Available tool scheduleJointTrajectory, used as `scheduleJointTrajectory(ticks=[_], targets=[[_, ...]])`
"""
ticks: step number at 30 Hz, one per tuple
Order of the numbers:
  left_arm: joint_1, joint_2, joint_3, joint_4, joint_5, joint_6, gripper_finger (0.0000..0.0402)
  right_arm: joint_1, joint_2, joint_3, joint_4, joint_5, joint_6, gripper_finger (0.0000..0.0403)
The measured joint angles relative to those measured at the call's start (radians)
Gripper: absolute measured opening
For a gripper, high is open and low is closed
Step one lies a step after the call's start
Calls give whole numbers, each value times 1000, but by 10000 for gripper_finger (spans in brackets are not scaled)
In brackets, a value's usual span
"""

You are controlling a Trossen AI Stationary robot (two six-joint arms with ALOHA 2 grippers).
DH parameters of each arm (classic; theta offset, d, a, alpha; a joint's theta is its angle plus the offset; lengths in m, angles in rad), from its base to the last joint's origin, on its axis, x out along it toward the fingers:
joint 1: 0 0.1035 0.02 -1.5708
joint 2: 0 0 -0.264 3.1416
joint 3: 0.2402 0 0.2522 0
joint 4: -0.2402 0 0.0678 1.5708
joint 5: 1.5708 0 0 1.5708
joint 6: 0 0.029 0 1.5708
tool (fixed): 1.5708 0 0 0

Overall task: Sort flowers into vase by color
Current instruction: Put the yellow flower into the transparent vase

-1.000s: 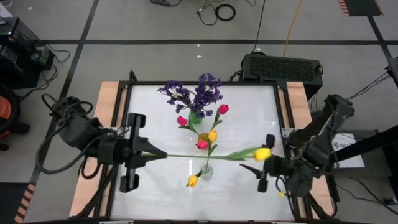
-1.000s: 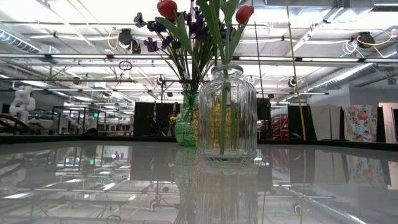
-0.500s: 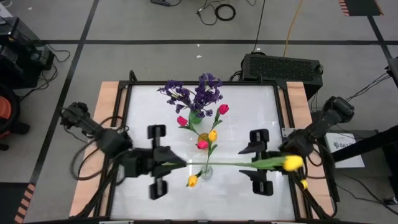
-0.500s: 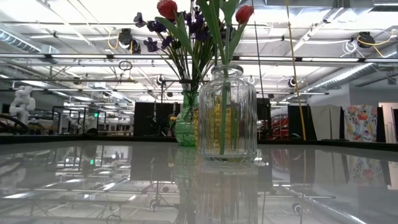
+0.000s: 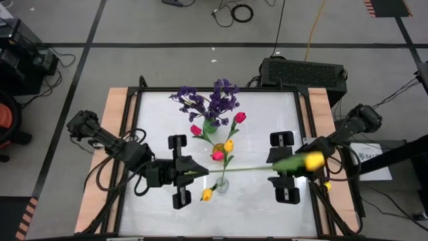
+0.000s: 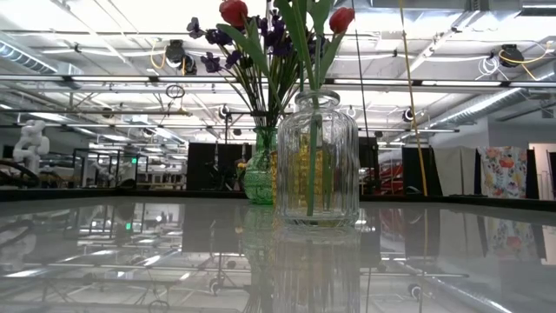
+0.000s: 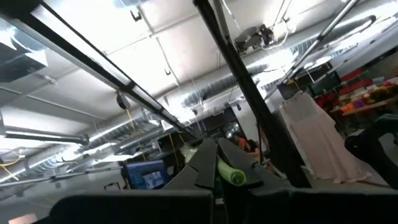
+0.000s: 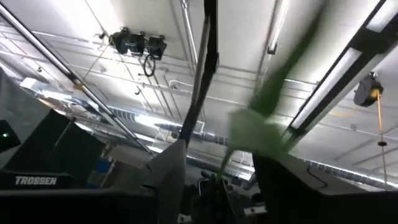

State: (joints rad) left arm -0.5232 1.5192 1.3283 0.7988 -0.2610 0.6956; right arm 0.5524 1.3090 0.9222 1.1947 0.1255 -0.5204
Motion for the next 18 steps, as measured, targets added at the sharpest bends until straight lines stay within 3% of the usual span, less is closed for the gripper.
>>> scheduleJointTrajectory(ticks=[7, 18], targets=[[28, 0, -69, 103, 67, -9, 6, -5, 0, 0, 7, -28, 8, 139], [86, 73, -100, 216, 89, -34, 6, -47, 0, 0, 20, -58, 40, 132]])
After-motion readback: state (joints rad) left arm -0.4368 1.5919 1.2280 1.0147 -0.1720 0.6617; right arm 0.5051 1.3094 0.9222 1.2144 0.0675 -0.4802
